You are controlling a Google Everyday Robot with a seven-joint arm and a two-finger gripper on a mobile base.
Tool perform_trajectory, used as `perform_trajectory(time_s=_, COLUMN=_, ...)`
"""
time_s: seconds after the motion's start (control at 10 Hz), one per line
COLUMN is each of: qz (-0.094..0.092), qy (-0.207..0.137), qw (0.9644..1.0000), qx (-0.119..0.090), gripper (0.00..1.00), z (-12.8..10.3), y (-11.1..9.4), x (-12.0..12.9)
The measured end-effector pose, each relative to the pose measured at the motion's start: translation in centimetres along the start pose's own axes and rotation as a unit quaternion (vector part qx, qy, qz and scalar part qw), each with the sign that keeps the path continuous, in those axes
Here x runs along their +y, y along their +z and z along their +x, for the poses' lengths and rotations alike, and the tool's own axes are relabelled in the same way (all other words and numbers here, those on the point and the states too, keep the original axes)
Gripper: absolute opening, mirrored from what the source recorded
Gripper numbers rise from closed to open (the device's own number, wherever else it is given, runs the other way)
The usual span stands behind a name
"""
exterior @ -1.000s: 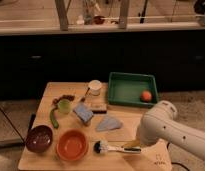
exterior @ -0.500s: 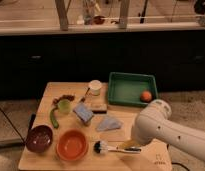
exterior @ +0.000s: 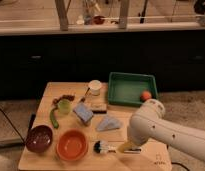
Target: Place banana in red bowl
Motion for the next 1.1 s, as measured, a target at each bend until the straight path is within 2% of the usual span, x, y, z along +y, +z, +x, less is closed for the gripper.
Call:
perform_trajectory(time_s=0.5, qz=-0.013, qy=-0.063, qw=0.9979, qx=-0.006, gripper=0.0, z=-3.7, y=-0.3, x=-1.4)
perform_trajectory(time_s=0.7, qz=-0.018, qy=-0.096, qw=0.9952, qx=-0.01, gripper=0.0, z=-6.2, y=-0.2, x=-2.4)
perform_trajectory(time_s=1.1, qz=-0.023, qy=-0.14, qw=0.9897, qx=-0.02, gripper=0.0, z=-9.7, y=0.1, x=-4.4)
